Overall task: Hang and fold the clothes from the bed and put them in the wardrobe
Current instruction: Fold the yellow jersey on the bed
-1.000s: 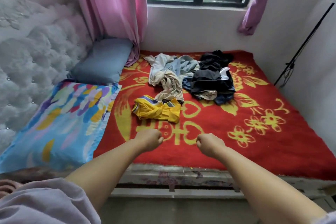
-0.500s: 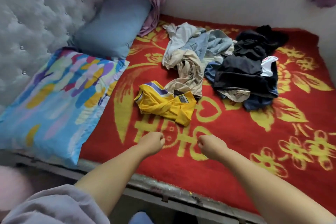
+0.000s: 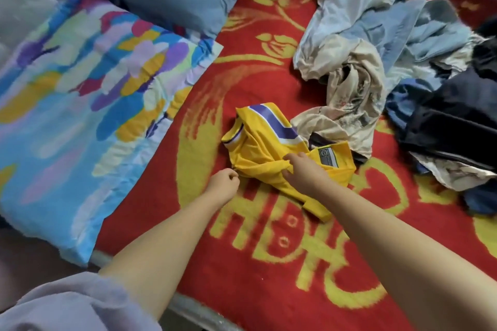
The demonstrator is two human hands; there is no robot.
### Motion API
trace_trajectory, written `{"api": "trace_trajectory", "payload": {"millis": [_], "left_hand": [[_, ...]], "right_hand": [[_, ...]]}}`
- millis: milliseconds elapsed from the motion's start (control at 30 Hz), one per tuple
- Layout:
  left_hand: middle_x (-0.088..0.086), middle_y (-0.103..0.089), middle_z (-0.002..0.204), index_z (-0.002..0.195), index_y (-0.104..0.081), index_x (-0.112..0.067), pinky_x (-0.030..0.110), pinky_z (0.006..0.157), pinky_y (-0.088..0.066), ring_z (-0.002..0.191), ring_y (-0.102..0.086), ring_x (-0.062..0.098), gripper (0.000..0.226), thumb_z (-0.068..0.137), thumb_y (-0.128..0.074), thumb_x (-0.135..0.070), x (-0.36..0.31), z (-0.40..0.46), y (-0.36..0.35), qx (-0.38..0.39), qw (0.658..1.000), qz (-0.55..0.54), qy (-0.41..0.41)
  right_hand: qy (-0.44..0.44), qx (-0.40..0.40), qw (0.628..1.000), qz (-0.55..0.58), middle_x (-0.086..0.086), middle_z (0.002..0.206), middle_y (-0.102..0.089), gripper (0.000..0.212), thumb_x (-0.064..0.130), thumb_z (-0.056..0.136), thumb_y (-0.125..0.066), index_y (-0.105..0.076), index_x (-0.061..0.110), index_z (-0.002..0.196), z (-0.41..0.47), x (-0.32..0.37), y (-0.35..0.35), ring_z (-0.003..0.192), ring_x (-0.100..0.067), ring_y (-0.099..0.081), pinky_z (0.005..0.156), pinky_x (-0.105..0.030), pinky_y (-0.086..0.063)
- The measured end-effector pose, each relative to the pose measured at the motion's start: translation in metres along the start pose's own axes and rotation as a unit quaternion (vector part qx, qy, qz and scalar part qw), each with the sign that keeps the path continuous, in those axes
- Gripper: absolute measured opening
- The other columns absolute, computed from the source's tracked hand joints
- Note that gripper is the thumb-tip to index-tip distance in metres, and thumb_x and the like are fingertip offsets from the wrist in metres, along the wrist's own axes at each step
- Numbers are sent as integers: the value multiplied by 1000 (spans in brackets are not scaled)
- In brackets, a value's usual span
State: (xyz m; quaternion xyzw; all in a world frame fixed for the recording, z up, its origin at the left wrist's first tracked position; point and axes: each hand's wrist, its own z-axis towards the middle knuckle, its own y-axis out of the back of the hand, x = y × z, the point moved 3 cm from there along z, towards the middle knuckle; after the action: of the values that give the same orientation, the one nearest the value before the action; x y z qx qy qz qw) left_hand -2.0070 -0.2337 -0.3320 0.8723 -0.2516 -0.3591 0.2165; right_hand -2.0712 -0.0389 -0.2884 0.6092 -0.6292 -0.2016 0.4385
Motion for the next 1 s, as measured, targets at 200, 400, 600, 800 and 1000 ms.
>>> {"api": "trace_trajectory", "payload": {"millis": [200,400,600,800,1000], "left_hand": [[3,-40,146,151,-15,-29,30,78,-43,118,-52,26,58,99,-39,-23,0,82,2,-70,977,-188,70],[6,-48,139,152,-16,-16,36,94,-47,121,-52,23,72,93,-58,-23,1,108,-10,-28,907,-408,102],[11,-65,99,107,-61,-1,35,76,-48,93,-60,26,26,97,-52,-24,-4,85,14,-53,906,-409,94],[12,-55,90,102,-53,-5,54,96,-42,86,-55,25,19,100,-44,-22,-73,38,99,-66,868,-491,36],[9,-64,90,97,-61,-12,36,75,-48,83,-62,21,15,100,-47,-17,-181,-59,118,22,856,-500,-128]], "right_hand": [[-9,-82,996,37,-8,159,-14,79,33,94,-57,-7,16,153,84,35,-20,144,-24,-22,111,-40,-33],[-75,3,995,65,-10,126,-57,68,15,92,-49,-15,19,150,103,33,-49,116,-33,-54,99,-50,-41],[-82,-72,975,196,-8,107,-60,25,12,95,-44,-54,10,118,70,19,-19,100,-28,-56,77,-32,-40],[-168,-196,865,429,-7,87,-64,23,8,95,-43,-63,17,87,8,-8,57,71,-16,-62,74,-43,-57],[-28,-124,916,381,-6,125,-60,34,21,89,-62,-53,23,122,-57,4,122,101,-15,-60,88,-37,-53]]}}
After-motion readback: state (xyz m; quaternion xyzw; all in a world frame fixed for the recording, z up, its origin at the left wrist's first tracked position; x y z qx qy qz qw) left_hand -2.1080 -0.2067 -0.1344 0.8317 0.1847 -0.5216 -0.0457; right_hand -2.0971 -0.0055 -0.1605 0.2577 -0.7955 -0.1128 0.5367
